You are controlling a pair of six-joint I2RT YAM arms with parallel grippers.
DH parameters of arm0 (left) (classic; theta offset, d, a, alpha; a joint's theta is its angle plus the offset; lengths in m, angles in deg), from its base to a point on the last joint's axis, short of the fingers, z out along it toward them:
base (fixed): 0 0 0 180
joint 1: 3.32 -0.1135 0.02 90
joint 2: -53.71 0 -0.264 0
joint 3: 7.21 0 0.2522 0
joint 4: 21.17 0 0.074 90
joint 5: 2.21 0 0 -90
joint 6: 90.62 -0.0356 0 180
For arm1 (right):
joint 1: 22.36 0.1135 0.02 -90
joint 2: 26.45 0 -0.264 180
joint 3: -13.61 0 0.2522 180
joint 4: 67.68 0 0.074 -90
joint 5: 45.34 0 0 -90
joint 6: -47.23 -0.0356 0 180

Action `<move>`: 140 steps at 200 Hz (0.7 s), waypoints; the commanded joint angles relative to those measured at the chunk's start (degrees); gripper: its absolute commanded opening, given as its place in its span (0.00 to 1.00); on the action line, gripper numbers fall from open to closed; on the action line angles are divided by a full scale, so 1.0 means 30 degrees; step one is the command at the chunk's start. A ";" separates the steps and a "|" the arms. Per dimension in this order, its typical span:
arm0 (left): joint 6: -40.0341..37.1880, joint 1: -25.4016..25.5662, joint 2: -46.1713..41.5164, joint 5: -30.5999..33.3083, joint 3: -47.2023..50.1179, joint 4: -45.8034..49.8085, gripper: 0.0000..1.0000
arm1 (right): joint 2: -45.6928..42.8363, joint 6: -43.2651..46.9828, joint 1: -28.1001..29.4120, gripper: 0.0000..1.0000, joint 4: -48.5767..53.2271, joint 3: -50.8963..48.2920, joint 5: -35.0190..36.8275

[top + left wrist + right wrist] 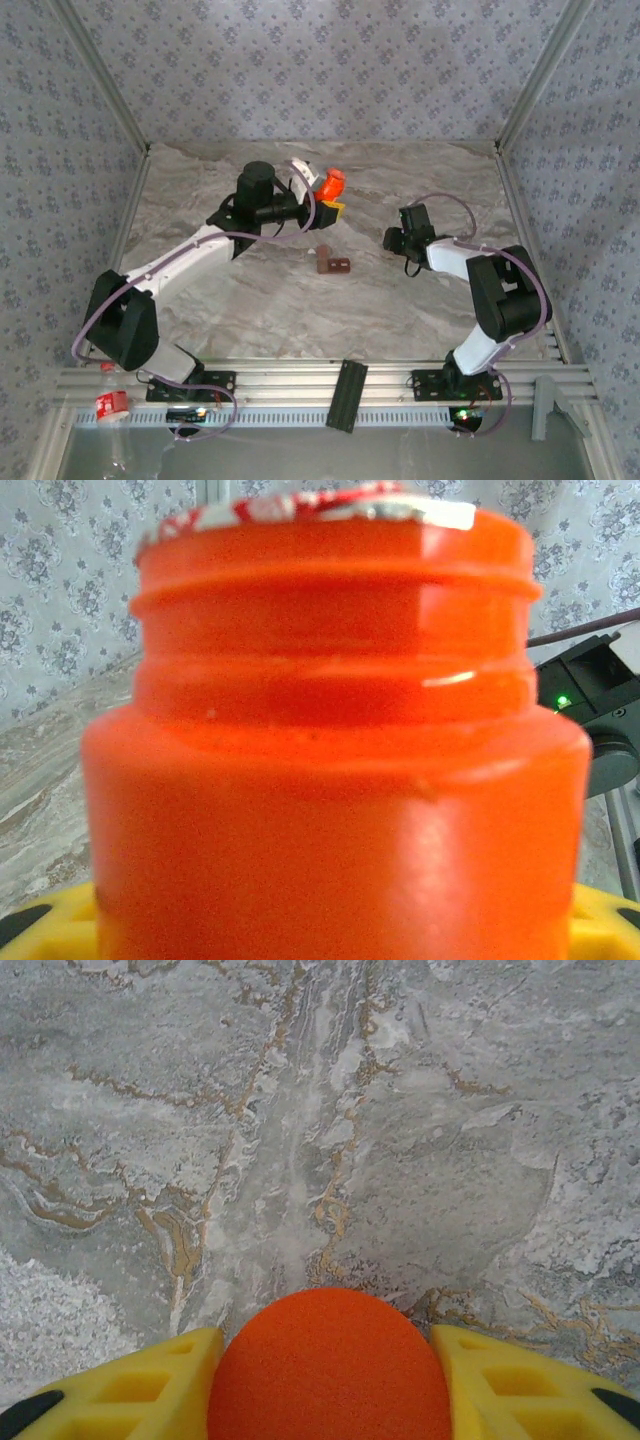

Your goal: Sort the pills into containers

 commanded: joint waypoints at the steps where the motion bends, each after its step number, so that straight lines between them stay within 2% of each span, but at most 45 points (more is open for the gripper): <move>1: 0.0293 -0.0065 -0.0683 0.0180 -0.0197 -0.0073 0.00 | 0.0287 -0.0814 0.0048 0.60 -0.0007 -0.0463 0.0546; 25: 0.0534 -0.0038 -0.0711 0.0396 -0.0279 0.0224 0.00 | -0.0124 -0.0848 -0.0110 0.71 0.0175 -0.0506 0.0354; 46: 0.0707 -0.0043 -0.0710 0.0437 -0.0486 0.0731 0.00 | -0.0872 -0.0889 -0.0355 0.76 0.0602 -0.0476 -0.0171; 96: 0.0904 -0.0042 -0.1018 0.1158 -0.0297 0.1823 0.00 | -0.4191 -0.0725 -0.0767 0.78 0.2631 0.0370 -0.2606; 140: 0.1374 -0.0015 -0.1728 0.2434 0.0384 0.2762 0.00 | -0.4598 0.0027 -0.0816 0.78 0.5143 0.2519 -0.6151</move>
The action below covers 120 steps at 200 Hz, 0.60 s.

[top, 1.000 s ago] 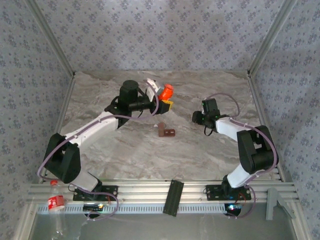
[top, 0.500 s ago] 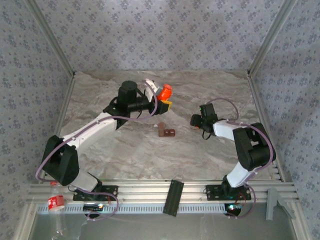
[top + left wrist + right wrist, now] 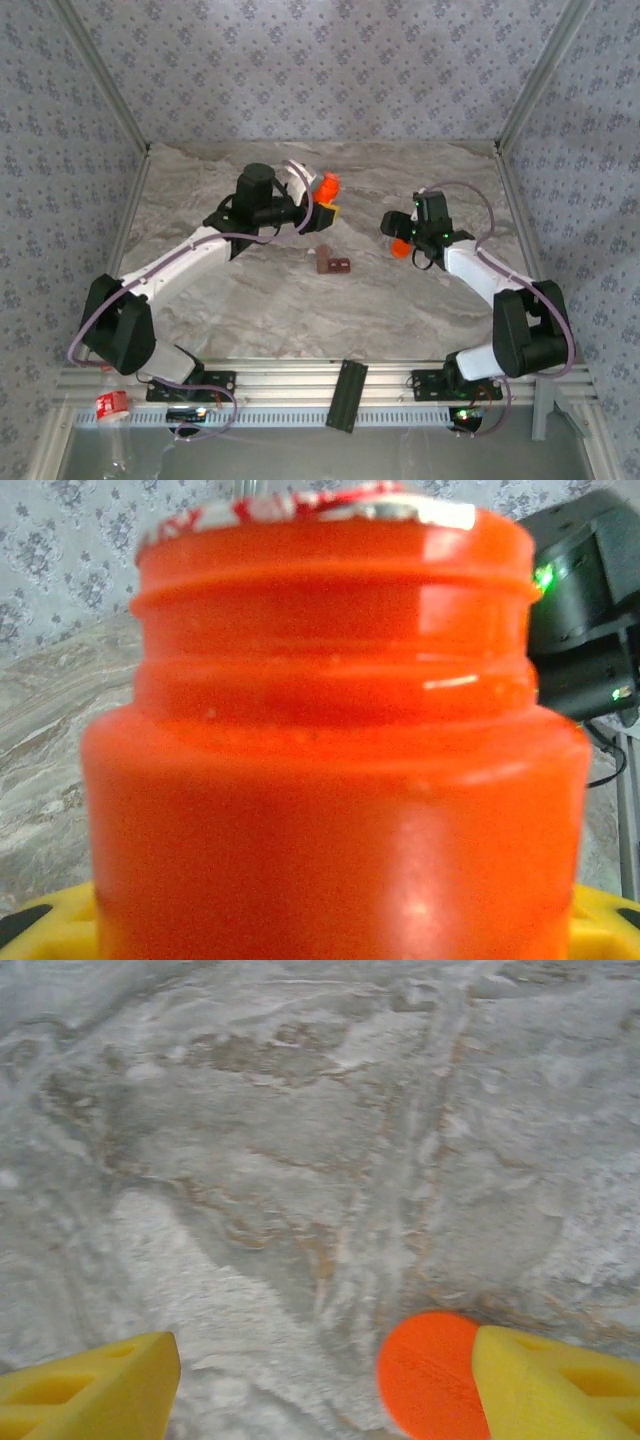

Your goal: Sort the pills into containers

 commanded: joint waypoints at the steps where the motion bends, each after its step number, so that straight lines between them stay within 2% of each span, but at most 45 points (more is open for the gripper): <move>1: 0.0383 -0.0026 -0.1204 0.0893 0.0361 0.0484 0.00 | -0.0253 0.0532 -0.0055 0.78 0.2314 0.1372 -0.2813; 40: 0.0171 -0.0037 -0.2229 0.2103 0.1628 0.1401 0.00 | -0.0111 0.0675 0.0743 0.77 0.3541 0.2289 -0.4081; 120: -0.0156 -0.0047 -0.3291 0.3115 0.3397 0.3043 0.00 | 0.0479 0.0668 0.3244 0.73 0.4067 0.1570 -0.2854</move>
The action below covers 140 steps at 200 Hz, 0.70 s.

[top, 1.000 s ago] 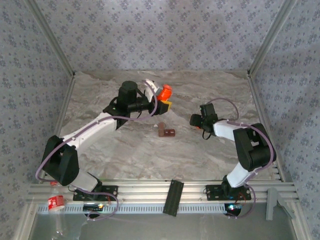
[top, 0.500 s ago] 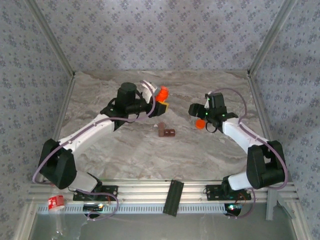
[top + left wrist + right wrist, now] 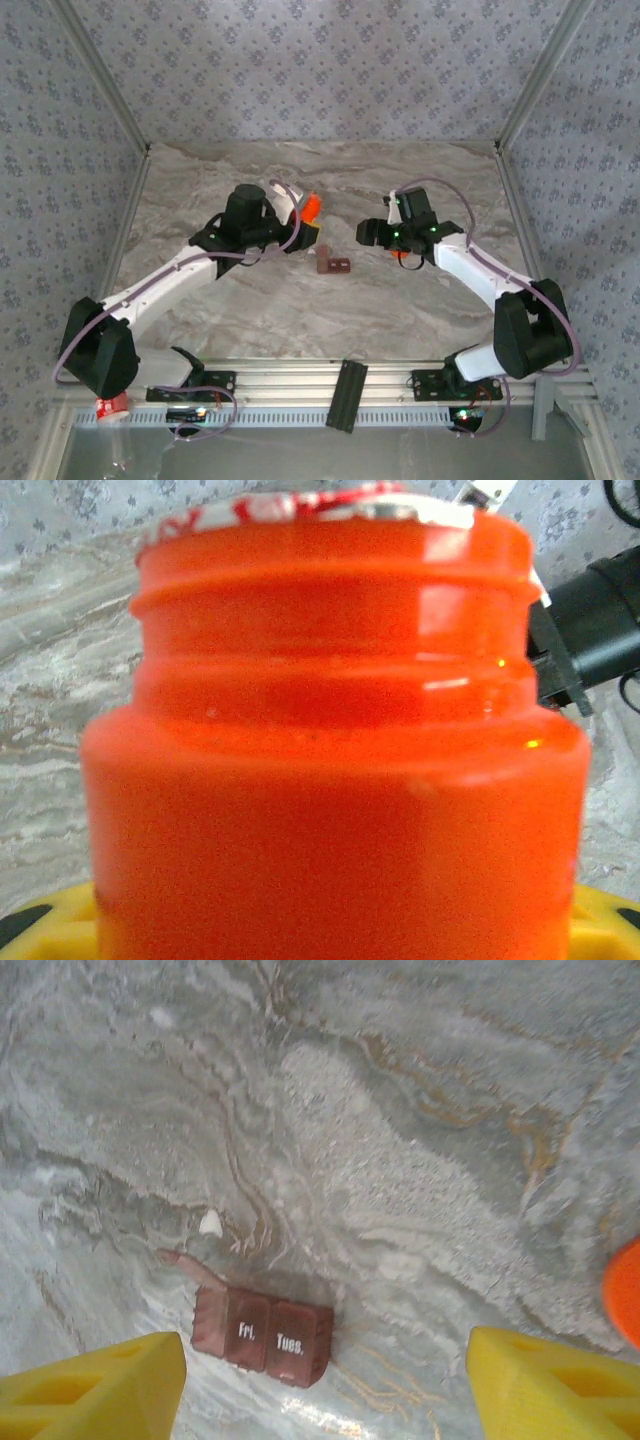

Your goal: Sort the pills into containers

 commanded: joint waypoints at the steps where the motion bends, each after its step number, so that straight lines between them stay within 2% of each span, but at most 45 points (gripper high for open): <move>1: -0.0237 -0.0042 -0.0523 0.0266 0.0225 0.0638 0.00 | 0.0295 0.0077 0.0618 0.73 0.0528 -0.0268 0.0690; 58: -0.0430 -0.0095 -0.0611 -0.0301 0.1447 0.0905 0.00 | 0.0579 -0.0412 0.1461 0.69 0.0675 -0.0843 0.2102; 140: 0.0293 -0.0080 -0.0889 -0.0773 0.3590 0.0067 0.00 | 0.0754 -0.0399 0.2101 0.67 0.1511 -0.0713 0.2444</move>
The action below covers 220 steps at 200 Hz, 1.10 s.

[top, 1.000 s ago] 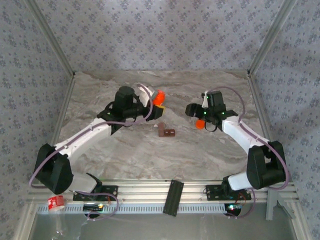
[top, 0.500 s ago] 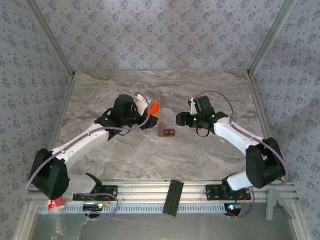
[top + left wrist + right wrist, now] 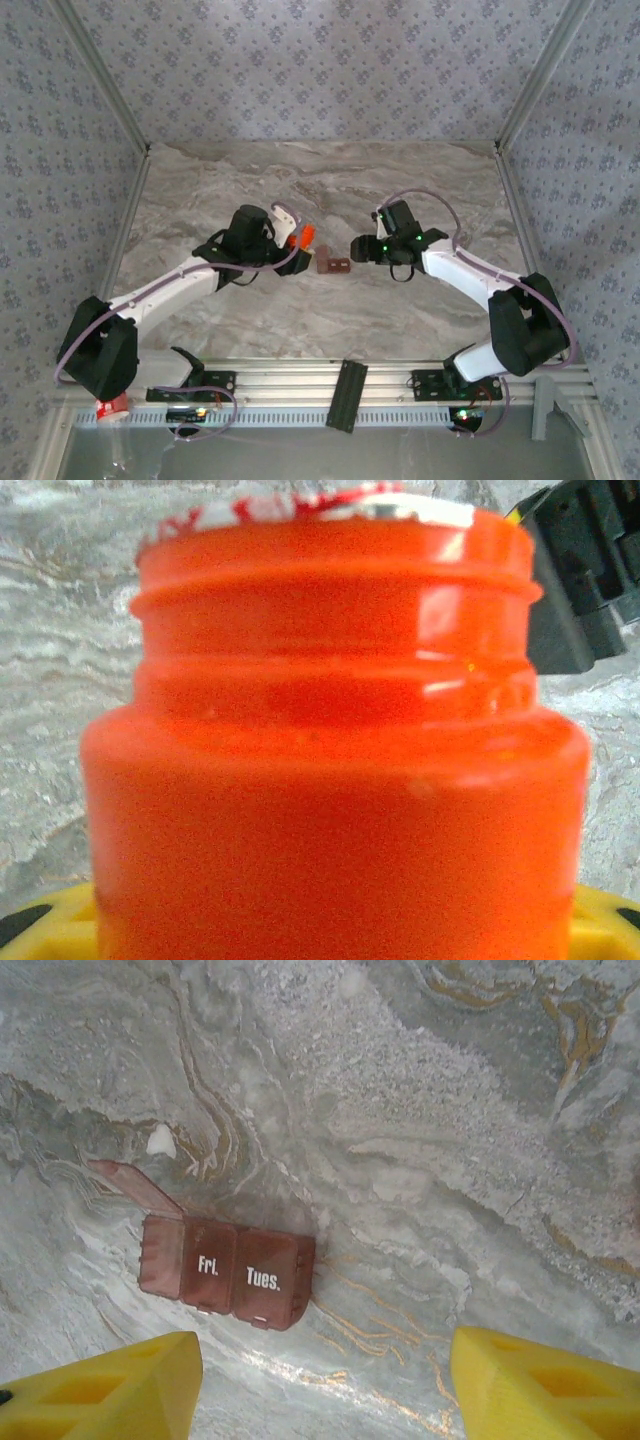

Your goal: Sort the pills into containers

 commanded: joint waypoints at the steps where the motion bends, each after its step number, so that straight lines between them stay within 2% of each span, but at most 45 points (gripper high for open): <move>1: 0.0408 -0.0073 -0.0619 -0.0686 0.0381 -0.0793 0.00 | 0.0281 -0.0232 0.0127 0.67 0.0585 0.0021 0.0433; 77: 0.0620 0.0060 0.0149 -0.1177 0.0789 -0.0525 0.00 | 0.1473 -0.0724 0.0240 0.57 -0.0469 0.0043 -0.0576; 157: -0.0103 0.0571 0.2411 -0.1346 -0.0698 0.1235 0.00 | 0.2824 -0.1134 0.0388 0.53 -0.1598 0.0419 -0.1185; 220: -0.0152 0.0841 0.3510 -0.1309 -0.1060 0.1356 0.00 | 0.3696 -0.1211 0.0442 0.51 -0.2212 0.0838 -0.1748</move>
